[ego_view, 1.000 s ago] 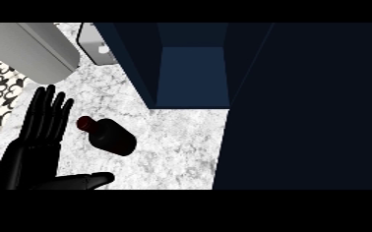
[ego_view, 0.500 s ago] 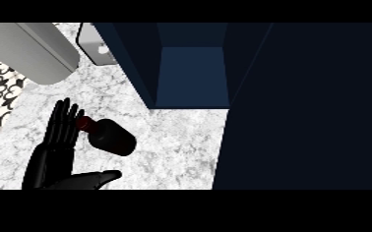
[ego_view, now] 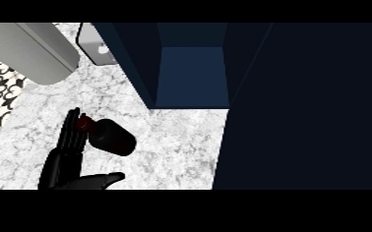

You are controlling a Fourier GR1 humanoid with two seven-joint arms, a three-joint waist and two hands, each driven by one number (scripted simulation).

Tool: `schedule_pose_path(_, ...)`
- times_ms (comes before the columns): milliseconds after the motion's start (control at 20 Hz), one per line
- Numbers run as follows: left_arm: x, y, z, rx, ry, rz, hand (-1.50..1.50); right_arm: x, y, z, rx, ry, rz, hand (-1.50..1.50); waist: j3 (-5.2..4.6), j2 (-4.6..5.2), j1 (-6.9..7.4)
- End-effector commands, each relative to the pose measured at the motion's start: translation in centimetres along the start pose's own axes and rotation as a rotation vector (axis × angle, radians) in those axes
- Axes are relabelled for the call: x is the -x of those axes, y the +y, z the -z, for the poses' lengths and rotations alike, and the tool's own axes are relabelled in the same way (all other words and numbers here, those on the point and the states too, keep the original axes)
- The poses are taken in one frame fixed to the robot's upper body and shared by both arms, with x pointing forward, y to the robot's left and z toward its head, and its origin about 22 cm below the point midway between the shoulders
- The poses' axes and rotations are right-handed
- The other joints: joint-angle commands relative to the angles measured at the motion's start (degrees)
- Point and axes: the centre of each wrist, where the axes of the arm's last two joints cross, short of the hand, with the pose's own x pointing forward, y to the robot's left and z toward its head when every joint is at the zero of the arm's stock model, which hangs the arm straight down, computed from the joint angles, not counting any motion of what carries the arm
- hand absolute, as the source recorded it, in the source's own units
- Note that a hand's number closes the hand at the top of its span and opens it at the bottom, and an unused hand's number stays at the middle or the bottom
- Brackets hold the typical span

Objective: Pick up the wine, place it into the cabinet and close the cabinet

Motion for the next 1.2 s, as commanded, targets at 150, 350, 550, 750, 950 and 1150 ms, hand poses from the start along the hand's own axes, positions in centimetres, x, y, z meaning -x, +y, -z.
schedule_pose_path(150,2.7,0.5,-0.5,-0.011,0.03,-0.011,-1.5,-1.1,0.7,-2.9,-0.068,-0.005,0.046,-1.5,-0.01,-0.03,0.1)
schedule_pose_path(350,5.0,1.2,0.6,-0.014,0.072,-0.011,-1.5,-1.6,0.7,-4.1,-0.057,-0.004,0.037,-1.5,-0.04,-0.08,-0.36)
schedule_pose_path(550,6.5,2.9,2.3,-0.007,0.073,-0.056,-1.5,-1.4,0.3,-1.7,-0.055,-0.032,0.035,-1.5,-0.03,0.08,-0.12)
schedule_pose_path(750,8.6,2.5,-0.4,-0.027,0.083,-0.113,-1.5,-1.8,0.6,-2.6,-0.049,-0.002,0.044,-1.5,-0.04,-0.04,-0.12)
schedule_pose_path(950,8.8,1.7,1.1,0.019,0.091,-0.108,-1.5,-2.4,1.2,-3.0,-0.066,-0.004,0.053,-1.5,-0.05,-0.14,-0.24)
schedule_pose_path(1150,9.1,1.3,4.4,0.021,0.071,-0.106,-1.5,-1.7,0.6,-1.7,-0.043,-0.007,0.04,-1.5,-0.04,0.03,-0.21)
